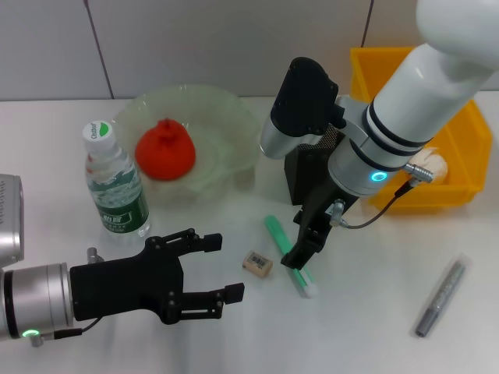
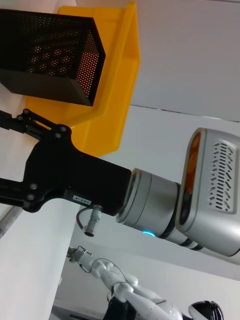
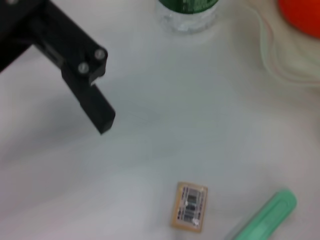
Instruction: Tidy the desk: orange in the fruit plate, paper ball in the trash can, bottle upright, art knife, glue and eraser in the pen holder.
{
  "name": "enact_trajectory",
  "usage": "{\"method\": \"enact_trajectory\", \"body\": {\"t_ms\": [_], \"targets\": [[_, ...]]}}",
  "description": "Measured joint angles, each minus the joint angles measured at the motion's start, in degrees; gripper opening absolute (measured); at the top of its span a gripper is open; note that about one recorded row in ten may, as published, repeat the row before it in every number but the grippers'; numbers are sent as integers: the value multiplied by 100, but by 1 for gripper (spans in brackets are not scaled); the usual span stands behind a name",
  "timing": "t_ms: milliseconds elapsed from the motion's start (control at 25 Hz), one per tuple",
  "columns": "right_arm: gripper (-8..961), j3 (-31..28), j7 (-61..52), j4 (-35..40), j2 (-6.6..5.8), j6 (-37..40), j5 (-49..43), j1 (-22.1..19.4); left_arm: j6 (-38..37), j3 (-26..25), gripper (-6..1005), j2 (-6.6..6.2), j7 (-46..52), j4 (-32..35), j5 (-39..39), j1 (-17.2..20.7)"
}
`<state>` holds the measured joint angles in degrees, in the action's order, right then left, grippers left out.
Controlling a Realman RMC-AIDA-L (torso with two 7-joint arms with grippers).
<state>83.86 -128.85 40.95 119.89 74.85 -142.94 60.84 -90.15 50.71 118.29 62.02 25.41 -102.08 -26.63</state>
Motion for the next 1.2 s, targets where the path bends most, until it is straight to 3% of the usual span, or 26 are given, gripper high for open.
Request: {"method": "enact_trajectory", "body": {"t_ms": [1200], "targets": [[790,689,-49,-258,-1,-464,321,7,-4,0,875,7,-2,-7,15,-1]]}}
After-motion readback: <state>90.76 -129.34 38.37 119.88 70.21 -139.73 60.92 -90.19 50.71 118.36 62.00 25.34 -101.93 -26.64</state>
